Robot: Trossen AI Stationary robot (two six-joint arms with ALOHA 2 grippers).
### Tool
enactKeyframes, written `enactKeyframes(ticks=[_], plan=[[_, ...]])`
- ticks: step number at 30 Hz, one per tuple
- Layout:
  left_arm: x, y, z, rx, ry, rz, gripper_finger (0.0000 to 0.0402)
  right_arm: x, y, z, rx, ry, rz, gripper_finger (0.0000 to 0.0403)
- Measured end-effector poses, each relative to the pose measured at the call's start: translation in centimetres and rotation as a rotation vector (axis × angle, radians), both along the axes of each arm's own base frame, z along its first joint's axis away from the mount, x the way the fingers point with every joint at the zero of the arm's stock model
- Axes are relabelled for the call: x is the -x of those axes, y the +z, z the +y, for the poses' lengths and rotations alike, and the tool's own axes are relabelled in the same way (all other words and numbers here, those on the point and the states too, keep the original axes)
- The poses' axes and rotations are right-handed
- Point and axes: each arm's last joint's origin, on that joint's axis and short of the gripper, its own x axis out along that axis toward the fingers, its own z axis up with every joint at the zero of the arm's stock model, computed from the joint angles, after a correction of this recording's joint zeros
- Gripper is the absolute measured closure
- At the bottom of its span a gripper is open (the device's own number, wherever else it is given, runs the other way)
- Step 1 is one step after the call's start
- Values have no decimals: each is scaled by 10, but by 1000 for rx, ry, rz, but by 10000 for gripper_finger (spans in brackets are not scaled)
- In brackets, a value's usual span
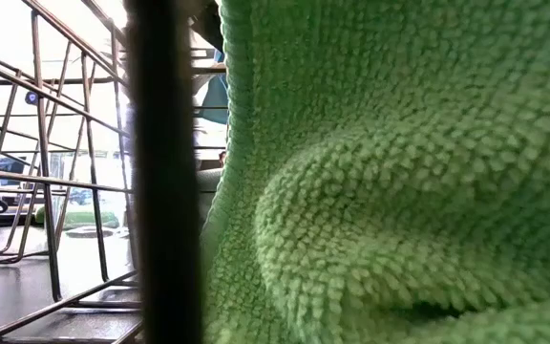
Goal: Sort microfiber towel by color & place in baskets
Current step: Put the white microfiber cloth into the left wire basket
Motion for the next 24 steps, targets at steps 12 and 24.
enactKeyframes(ticks=[12,24], plan=[[2,1,0,-6,-8,12,397,0,0,0,-1,4,-1,394],[4,1,0,-9,-13,28,401,0,0,0,15,12,4,362]])
